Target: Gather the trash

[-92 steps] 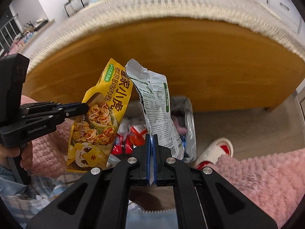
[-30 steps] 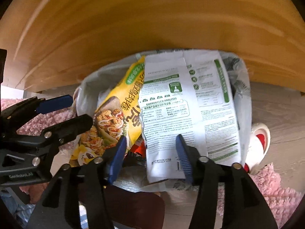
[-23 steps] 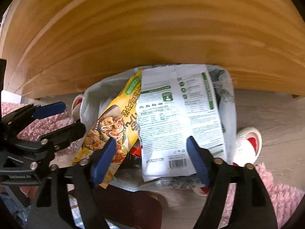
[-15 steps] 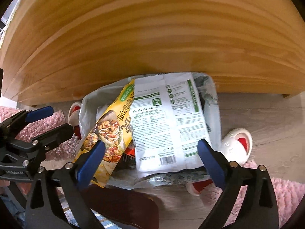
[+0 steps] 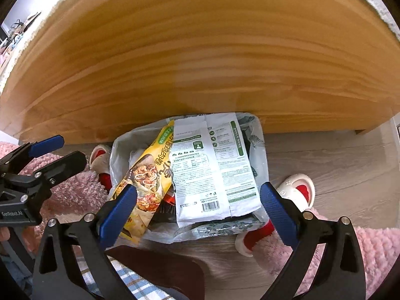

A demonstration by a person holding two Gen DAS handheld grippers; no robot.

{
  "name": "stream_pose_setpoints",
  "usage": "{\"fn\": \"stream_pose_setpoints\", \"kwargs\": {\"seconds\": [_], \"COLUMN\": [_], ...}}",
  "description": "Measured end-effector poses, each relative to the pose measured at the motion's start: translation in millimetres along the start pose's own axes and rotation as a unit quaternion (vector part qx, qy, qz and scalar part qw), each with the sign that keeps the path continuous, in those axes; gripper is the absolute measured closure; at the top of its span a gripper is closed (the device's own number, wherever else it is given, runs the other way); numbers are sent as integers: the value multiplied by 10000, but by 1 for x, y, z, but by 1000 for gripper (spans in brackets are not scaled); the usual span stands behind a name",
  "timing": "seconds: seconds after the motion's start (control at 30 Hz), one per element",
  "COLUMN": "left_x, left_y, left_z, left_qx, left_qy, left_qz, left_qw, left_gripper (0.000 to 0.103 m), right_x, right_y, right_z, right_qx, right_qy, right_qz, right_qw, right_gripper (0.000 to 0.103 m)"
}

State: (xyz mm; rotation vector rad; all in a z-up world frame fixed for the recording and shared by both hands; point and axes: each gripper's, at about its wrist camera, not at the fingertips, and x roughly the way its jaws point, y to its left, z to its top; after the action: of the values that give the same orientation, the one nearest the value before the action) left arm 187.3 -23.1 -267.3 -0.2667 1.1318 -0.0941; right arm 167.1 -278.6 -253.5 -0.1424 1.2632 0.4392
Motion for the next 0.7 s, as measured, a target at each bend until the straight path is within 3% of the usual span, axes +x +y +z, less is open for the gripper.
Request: {"fn": "stream_pose_setpoints", "kwargs": {"seconds": [0.7], "left_x": [-92], "left_y": [-7], "left_z": [7], "left_qx": [229], "left_qy": [-864], "left_qz": [-174], "left_qw": [9958], "left_gripper": [8], "right_x": [-82], "right_y": [6], "right_z": [-4], "right_qx": [39], "right_qy": [-627], "right_qz": [-52], "right_qw": [9980], "right_gripper": [9]}}
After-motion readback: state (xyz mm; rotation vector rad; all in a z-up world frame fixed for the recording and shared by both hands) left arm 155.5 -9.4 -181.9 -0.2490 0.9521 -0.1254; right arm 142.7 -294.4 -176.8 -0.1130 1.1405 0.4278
